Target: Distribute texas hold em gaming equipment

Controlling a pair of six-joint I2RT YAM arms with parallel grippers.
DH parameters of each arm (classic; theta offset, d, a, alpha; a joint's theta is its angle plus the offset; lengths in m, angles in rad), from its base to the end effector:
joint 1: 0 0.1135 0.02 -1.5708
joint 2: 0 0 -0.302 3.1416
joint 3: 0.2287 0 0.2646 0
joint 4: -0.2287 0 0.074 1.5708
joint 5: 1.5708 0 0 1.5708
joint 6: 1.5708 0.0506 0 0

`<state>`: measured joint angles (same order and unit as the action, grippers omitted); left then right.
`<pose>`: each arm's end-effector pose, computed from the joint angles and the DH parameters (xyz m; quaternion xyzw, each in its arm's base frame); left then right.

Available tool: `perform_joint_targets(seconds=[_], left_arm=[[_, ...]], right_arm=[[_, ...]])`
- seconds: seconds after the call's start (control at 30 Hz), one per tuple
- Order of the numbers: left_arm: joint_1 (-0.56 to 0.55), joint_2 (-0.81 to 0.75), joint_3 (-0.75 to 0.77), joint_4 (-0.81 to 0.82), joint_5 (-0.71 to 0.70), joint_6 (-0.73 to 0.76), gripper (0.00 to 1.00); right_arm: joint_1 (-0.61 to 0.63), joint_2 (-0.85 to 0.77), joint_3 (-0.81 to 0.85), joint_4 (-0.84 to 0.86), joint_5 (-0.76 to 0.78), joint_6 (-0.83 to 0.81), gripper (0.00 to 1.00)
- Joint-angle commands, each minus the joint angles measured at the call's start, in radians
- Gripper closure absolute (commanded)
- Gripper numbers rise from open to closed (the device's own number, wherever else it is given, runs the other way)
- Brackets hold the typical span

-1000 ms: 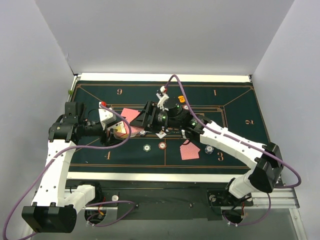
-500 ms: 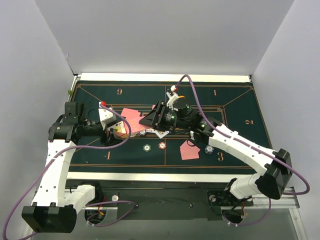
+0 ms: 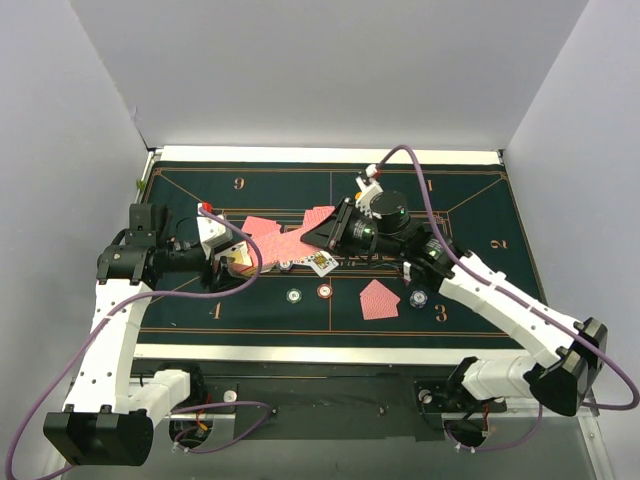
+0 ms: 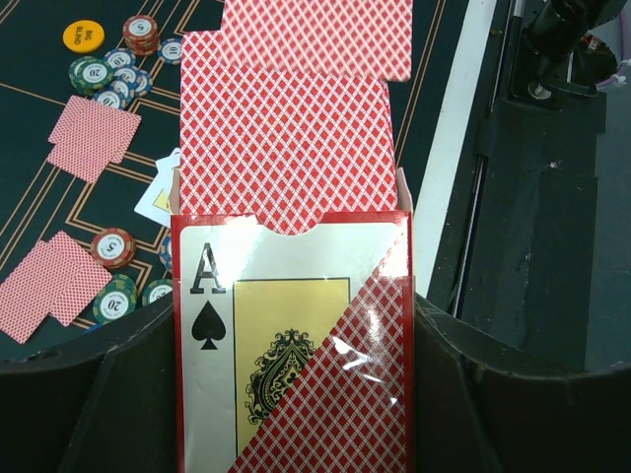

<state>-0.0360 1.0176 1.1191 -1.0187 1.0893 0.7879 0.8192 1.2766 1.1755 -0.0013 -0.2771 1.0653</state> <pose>0.1692 -0.0510 0.3789 0.4768 0.6757 -0.3556 0.4356 0.2063 0.2410 0.4237 -0.0016 0.7411 0.5970 0.3072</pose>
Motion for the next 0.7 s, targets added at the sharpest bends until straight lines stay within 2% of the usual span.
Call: perform_joint_targets(seconds=[0.0,0.2,0.37,0.67], left_arm=[[0.007,-0.01,0.024,0.048,0.058,-0.012,1.0],[0.007,-0.014,0.021,0.046,0.055,-0.012,1.0],[0.007,-0.014,0.024,0.046,0.057,-0.016,1.0],[0.007,-0.016,0.031,0.046,0.052,-0.024,1.0]], right_arm=[[-0.051,-0.06,0.012,-0.075,0.013,-0.039,0.94],[-0.147,-0.094,0.075,-0.253,0.044,-0.154,0.95],[-0.196,-0.033,0.148,-0.44,0.166,-0.313,0.94],[-0.183,0.333,0.315,-0.62,0.589,-0.525,1.0]])
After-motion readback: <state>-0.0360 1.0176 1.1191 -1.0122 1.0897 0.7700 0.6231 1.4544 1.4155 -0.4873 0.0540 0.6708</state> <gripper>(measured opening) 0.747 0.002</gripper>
